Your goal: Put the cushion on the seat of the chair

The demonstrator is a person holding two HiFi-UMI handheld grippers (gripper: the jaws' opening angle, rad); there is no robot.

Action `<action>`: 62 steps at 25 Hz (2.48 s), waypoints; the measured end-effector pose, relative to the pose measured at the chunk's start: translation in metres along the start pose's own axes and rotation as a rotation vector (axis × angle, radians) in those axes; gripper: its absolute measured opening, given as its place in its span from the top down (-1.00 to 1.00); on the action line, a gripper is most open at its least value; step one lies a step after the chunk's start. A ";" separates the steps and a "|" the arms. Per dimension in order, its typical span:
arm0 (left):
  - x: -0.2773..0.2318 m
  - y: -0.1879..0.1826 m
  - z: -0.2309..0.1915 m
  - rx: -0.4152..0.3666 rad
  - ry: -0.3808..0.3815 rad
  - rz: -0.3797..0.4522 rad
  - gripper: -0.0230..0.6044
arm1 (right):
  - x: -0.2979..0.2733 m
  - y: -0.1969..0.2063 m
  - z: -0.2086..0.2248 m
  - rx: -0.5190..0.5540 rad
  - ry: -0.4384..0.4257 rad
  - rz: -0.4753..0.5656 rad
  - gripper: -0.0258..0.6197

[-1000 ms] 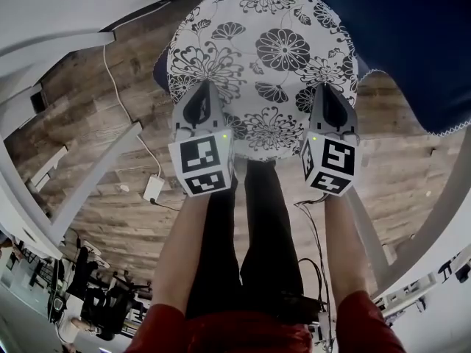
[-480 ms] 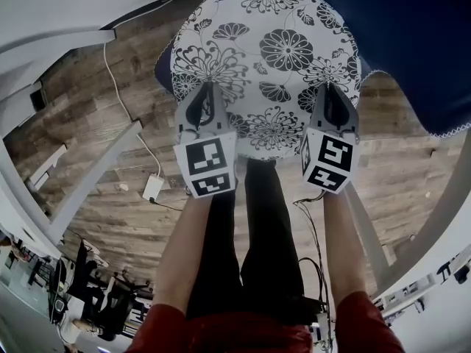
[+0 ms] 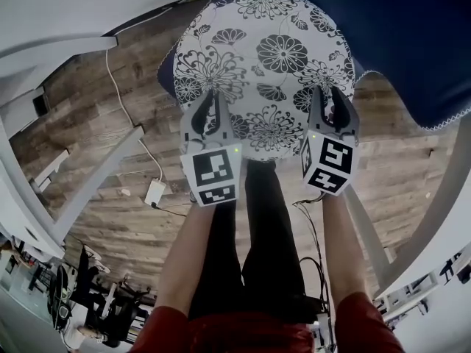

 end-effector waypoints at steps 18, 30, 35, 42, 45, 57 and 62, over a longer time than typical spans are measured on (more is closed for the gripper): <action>0.077 -0.085 0.003 -0.012 0.020 0.145 0.83 | 0.086 -0.087 -0.024 -0.015 -0.049 0.139 0.52; 0.170 -0.172 -0.006 0.003 0.058 0.287 0.65 | 0.178 -0.180 -0.034 -0.030 -0.025 0.271 0.52; 0.217 -0.215 -0.013 -0.018 0.051 0.368 0.65 | 0.231 -0.225 -0.038 -0.020 -0.030 0.361 0.53; 0.284 -0.269 -0.021 -0.036 0.046 0.497 0.66 | 0.300 -0.290 -0.049 0.003 -0.041 0.517 0.53; 0.307 -0.286 -0.020 -0.045 0.055 0.546 0.66 | 0.326 -0.309 -0.051 0.005 -0.034 0.580 0.53; 0.389 -0.347 -0.031 -0.065 0.046 0.741 0.65 | 0.411 -0.380 -0.057 0.044 -0.024 0.777 0.53; 0.415 -0.368 -0.033 -0.077 0.041 0.800 0.66 | 0.432 -0.396 -0.059 0.064 -0.032 0.833 0.57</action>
Point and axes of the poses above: the fingertips, and each gripper's own axes: x backward along the fingers, z to its right, y out of its underside, the point moved 4 cm from there along x, backward along the fingers, and after that the axes turned 1 degree about y, right-handed, at the moved point
